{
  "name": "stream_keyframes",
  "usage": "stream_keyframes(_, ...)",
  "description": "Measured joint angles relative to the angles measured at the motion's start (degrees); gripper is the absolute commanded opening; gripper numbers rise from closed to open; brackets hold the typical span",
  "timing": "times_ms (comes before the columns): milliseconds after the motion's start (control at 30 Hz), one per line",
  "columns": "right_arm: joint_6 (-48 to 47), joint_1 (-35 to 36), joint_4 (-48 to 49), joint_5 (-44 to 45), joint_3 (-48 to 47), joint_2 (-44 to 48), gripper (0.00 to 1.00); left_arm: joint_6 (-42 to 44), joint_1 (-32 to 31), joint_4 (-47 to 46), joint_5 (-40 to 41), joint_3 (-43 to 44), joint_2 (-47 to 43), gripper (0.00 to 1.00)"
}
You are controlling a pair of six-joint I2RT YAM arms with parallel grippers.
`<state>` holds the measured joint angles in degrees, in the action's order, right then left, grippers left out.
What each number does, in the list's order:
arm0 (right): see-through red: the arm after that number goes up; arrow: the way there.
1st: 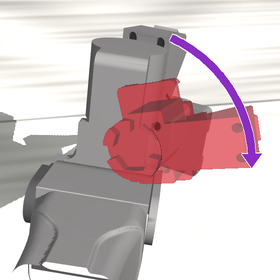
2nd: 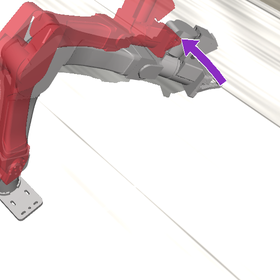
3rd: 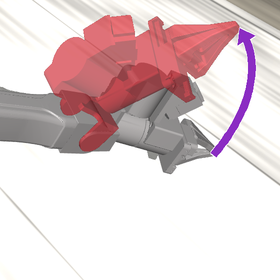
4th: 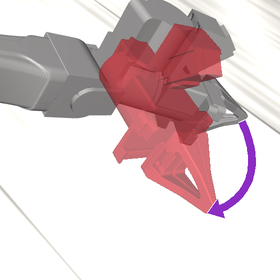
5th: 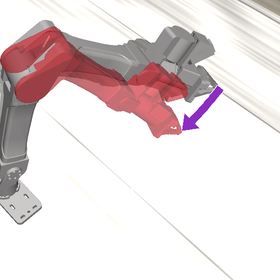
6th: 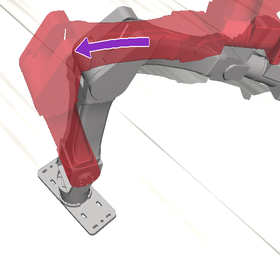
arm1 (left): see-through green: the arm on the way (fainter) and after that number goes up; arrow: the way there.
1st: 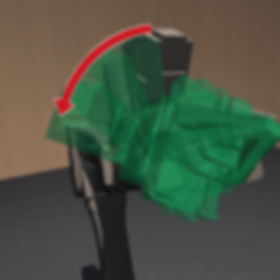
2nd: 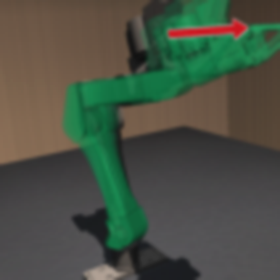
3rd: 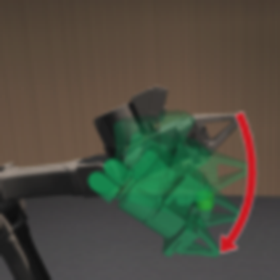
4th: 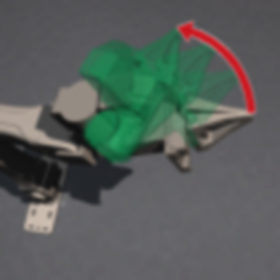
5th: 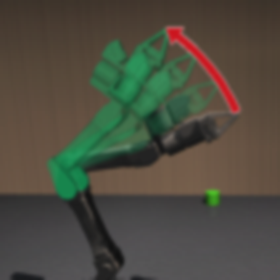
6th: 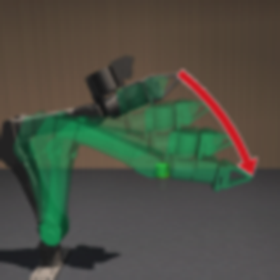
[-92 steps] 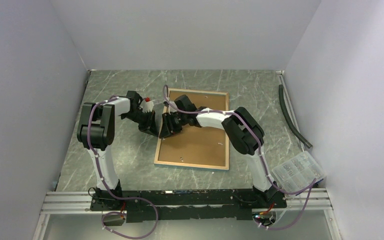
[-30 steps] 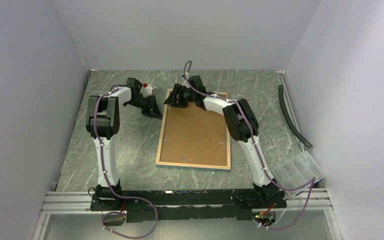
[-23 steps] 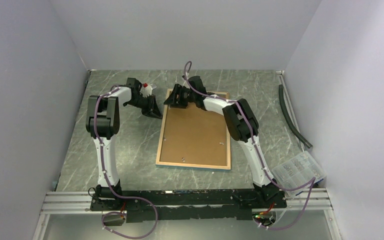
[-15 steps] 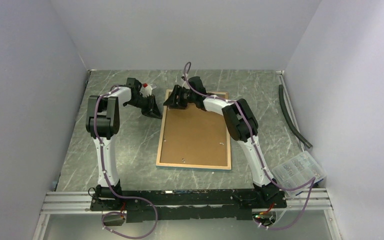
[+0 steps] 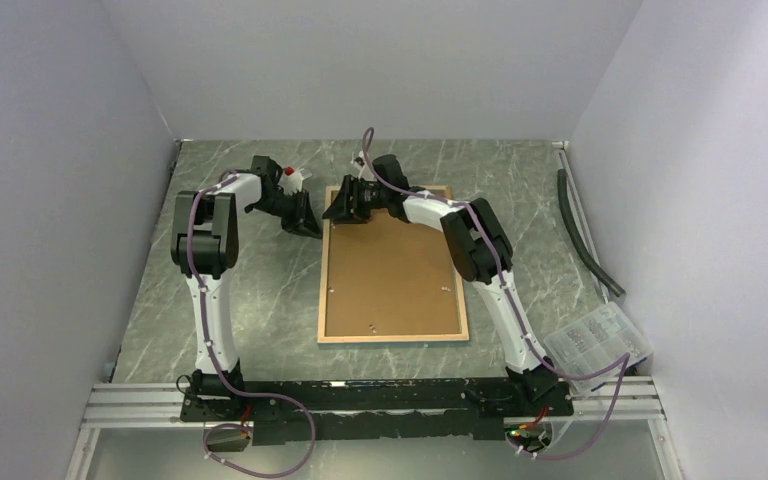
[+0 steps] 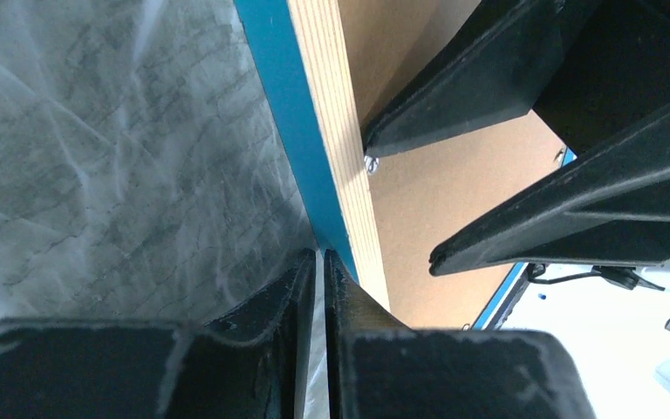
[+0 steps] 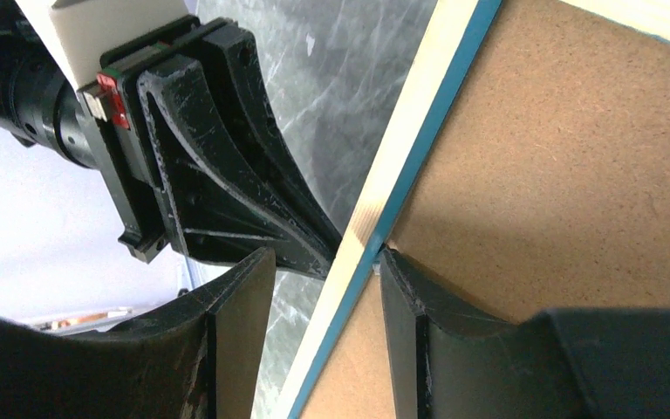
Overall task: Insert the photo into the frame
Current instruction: Install the photo frame at the center of the board.
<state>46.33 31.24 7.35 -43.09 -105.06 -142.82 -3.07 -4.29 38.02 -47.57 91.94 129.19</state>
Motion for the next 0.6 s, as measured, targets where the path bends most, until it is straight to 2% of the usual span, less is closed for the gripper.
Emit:
stream_keyframes(267, -1.1, 0.8, 0.3, -3.2, 1.2, 0.0, 0.51, 0.8, 0.4, 1.4, 0.0, -0.1, 0.0, 0.15)
stream_keyframes(600, -5.1, 1.3, -2.4, -4.3, 1.8, 1.5, 0.61, 1.3, 0.6, 2.1, -0.9, -1.5, -0.3, 0.15)
